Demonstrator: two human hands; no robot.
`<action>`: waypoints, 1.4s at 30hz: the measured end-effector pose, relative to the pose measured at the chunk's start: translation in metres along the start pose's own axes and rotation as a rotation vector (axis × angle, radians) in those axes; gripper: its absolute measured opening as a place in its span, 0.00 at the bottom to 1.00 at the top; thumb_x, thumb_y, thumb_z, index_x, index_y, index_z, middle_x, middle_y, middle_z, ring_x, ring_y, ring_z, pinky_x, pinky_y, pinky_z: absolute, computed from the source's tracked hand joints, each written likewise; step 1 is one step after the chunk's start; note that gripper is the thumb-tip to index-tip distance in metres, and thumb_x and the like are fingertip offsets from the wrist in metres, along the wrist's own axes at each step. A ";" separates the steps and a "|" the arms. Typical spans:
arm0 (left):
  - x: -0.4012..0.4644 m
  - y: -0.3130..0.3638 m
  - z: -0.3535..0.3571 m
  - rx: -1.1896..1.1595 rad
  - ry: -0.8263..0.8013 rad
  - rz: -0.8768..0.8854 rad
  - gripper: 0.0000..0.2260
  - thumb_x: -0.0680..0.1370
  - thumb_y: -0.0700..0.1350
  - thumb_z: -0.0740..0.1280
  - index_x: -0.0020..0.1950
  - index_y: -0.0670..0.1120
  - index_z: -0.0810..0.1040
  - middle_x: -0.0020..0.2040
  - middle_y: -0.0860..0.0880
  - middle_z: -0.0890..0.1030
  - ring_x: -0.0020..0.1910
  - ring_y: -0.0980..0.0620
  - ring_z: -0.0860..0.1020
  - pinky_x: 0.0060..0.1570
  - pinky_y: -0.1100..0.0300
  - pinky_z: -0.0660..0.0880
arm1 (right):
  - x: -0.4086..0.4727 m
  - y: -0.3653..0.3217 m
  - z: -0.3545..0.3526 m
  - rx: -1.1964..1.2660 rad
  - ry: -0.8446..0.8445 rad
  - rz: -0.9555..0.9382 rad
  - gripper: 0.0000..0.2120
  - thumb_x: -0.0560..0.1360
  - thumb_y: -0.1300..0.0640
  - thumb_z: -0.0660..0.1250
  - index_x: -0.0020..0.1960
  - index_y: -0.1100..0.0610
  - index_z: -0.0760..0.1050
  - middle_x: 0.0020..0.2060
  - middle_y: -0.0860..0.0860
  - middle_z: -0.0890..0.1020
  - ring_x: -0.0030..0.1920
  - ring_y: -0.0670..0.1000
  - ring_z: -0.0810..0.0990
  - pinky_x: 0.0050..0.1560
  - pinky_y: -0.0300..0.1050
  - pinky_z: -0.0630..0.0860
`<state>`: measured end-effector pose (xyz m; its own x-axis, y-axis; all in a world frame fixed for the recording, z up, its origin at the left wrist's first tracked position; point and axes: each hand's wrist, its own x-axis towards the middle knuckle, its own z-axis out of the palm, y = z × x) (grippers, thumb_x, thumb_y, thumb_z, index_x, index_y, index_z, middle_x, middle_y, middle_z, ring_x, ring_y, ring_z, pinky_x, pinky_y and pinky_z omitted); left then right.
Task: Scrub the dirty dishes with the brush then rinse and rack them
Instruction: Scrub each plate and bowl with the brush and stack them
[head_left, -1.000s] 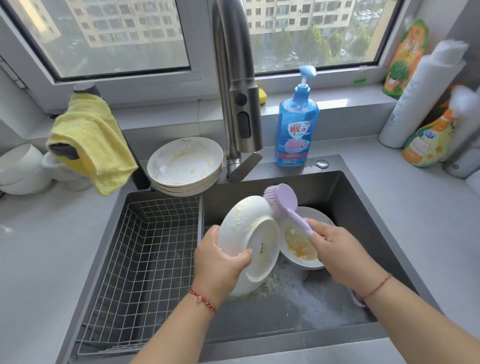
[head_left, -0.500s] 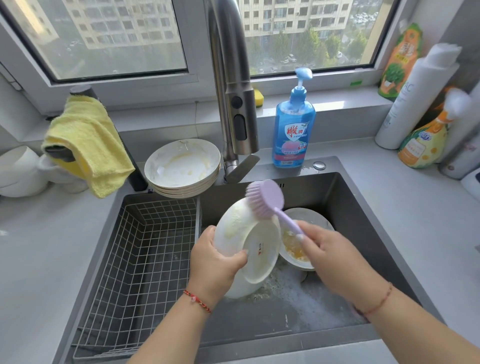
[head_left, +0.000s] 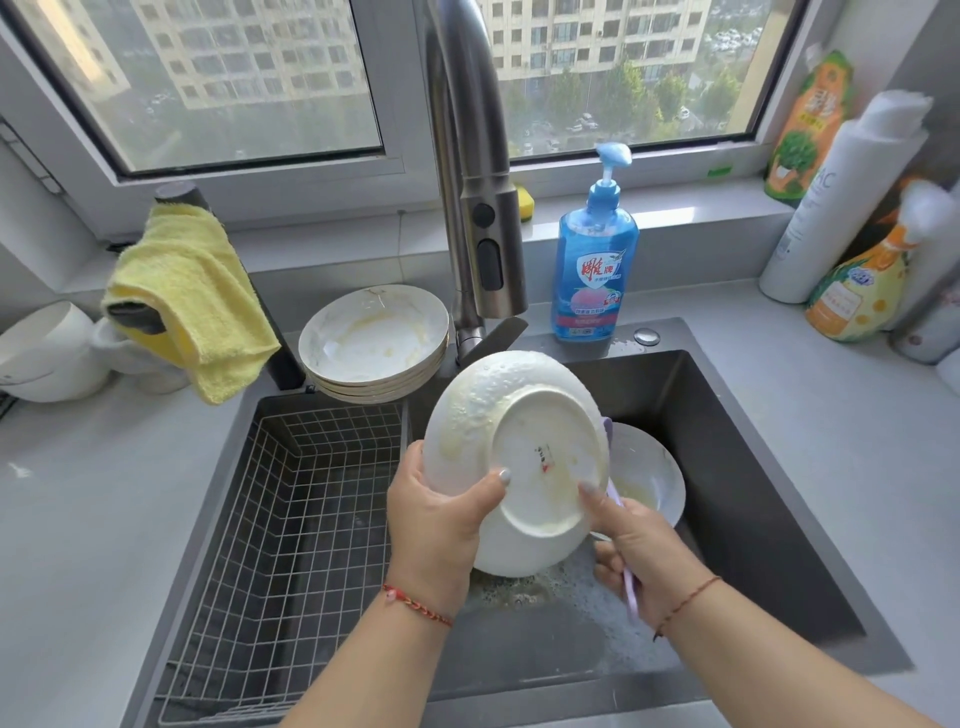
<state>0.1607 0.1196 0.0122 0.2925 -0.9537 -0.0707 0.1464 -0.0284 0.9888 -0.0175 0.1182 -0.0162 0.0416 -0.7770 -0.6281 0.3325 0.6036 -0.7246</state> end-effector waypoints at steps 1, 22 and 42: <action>-0.001 -0.001 0.000 -0.030 -0.016 -0.007 0.27 0.56 0.45 0.80 0.53 0.45 0.78 0.48 0.46 0.85 0.49 0.46 0.84 0.47 0.50 0.81 | 0.001 0.001 0.001 0.069 -0.023 0.002 0.28 0.65 0.46 0.74 0.59 0.60 0.74 0.28 0.50 0.72 0.20 0.43 0.59 0.18 0.34 0.62; 0.017 0.023 -0.020 0.692 -0.569 0.088 0.19 0.62 0.44 0.82 0.46 0.53 0.76 0.42 0.56 0.81 0.42 0.59 0.80 0.40 0.64 0.78 | -0.012 -0.062 -0.016 -1.019 -0.115 -0.441 0.29 0.61 0.54 0.81 0.56 0.45 0.71 0.48 0.45 0.79 0.49 0.48 0.80 0.51 0.51 0.80; 0.018 0.005 -0.014 0.680 -0.125 0.084 0.18 0.65 0.40 0.80 0.44 0.53 0.75 0.41 0.57 0.80 0.43 0.55 0.81 0.35 0.75 0.72 | -0.076 -0.028 0.022 -1.077 -0.152 -0.679 0.25 0.80 0.55 0.59 0.65 0.26 0.57 0.29 0.49 0.75 0.28 0.46 0.69 0.30 0.35 0.64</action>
<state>0.1797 0.1059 0.0141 0.1604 -0.9869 -0.0150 -0.5082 -0.0956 0.8559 -0.0090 0.1559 0.0579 0.2951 -0.9538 -0.0569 -0.5944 -0.1366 -0.7925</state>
